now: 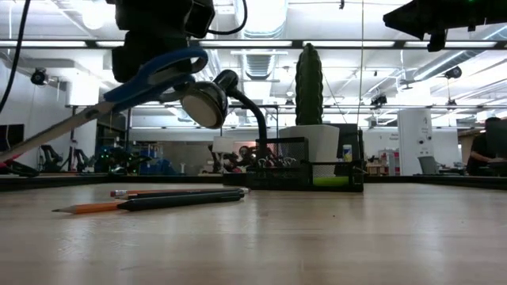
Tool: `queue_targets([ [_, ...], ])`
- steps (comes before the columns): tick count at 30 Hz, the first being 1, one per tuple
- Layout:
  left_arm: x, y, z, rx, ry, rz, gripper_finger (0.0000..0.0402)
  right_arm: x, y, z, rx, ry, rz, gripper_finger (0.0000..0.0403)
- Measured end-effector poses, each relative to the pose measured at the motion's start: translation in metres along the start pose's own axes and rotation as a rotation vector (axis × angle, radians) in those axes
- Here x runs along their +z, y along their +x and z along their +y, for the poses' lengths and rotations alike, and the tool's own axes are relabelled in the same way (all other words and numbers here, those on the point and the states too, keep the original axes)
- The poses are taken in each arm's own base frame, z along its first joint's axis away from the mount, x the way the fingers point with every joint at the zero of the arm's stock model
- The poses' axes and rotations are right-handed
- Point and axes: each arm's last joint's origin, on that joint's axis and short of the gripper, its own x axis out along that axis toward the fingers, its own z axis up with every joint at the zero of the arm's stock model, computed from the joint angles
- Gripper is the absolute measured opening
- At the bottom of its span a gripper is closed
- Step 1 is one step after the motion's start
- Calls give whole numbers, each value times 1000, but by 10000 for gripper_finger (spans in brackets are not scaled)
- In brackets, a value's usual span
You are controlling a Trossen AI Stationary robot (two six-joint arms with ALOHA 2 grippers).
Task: Pick and place office supplies into organizer
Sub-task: Put the blue scissors into the black desk organizer
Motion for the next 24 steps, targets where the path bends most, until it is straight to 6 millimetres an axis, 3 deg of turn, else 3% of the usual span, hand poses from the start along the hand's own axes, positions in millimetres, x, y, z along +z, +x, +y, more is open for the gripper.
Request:
queue_targets([
  [7, 6, 0, 0, 23, -3, -86, 67, 0, 0, 0, 0, 2, 0, 53],
  [24, 28, -4, -13, -110, 68, -322, 67, 0, 0, 0, 1, 4, 0, 53],
])
